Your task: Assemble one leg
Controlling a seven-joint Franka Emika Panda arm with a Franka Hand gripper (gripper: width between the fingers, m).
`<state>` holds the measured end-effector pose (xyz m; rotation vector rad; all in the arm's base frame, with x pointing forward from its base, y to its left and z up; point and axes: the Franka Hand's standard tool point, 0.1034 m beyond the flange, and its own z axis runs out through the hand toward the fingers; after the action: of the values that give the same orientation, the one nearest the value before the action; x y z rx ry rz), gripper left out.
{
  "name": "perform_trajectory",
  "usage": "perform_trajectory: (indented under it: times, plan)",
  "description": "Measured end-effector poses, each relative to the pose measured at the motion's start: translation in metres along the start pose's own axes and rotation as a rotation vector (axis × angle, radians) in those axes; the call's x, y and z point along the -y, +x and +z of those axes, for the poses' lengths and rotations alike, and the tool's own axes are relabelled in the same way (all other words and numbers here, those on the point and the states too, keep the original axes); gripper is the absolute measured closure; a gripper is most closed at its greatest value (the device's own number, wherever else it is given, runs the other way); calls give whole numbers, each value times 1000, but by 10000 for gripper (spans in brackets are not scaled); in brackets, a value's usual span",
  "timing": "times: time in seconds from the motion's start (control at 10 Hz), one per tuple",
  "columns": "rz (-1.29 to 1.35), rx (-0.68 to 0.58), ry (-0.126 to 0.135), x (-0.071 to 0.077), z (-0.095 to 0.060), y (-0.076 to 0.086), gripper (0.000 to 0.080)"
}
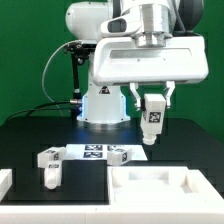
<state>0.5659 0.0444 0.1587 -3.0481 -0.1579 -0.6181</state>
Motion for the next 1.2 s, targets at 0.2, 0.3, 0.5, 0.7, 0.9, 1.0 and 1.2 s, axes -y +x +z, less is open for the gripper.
perform_trajectory:
  times: [0.2, 0.3, 0.5, 0.7, 0.9, 1.0, 1.2]
  plan:
    - [-2, -13, -4, 1, 1, -1, 514]
    - [-2, -12, -4, 0, 1, -1, 514]
    - [7, -27, 8, 13, 14, 18, 514]
    - [29, -125, 22, 44, 31, 40, 514]
    - [16, -110, 15, 35, 30, 38, 514]
    - [14, -108, 16, 36, 31, 37, 514]
    - [14, -105, 16, 36, 33, 36, 514]
